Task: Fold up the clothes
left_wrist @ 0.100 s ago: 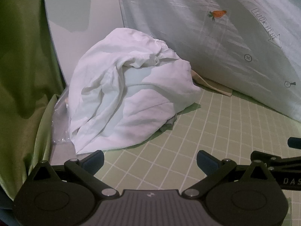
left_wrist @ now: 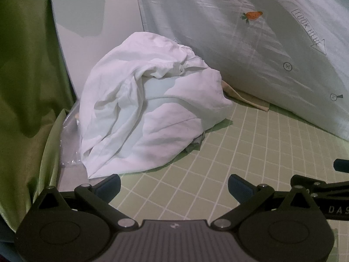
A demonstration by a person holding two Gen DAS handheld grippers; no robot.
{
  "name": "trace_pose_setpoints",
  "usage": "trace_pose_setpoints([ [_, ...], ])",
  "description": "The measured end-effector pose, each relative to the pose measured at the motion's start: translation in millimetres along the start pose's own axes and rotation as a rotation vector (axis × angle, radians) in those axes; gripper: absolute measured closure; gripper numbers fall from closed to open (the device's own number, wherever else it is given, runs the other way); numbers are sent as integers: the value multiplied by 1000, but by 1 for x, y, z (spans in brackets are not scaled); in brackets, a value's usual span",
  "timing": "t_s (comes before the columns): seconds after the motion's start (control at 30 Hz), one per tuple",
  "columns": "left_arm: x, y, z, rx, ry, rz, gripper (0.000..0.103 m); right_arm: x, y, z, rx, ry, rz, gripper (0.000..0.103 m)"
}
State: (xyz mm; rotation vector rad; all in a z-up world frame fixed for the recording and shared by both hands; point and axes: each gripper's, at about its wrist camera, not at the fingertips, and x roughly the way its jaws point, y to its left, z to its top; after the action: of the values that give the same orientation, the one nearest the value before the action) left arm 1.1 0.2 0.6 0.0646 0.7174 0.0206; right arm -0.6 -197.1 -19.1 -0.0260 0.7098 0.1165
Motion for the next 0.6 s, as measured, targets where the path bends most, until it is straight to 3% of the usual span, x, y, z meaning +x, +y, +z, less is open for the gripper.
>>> trace_pose_setpoints([
  [0.6, 5, 3, -2, -1, 3, -4, 0, 3, -4, -2, 5, 4, -3, 0],
])
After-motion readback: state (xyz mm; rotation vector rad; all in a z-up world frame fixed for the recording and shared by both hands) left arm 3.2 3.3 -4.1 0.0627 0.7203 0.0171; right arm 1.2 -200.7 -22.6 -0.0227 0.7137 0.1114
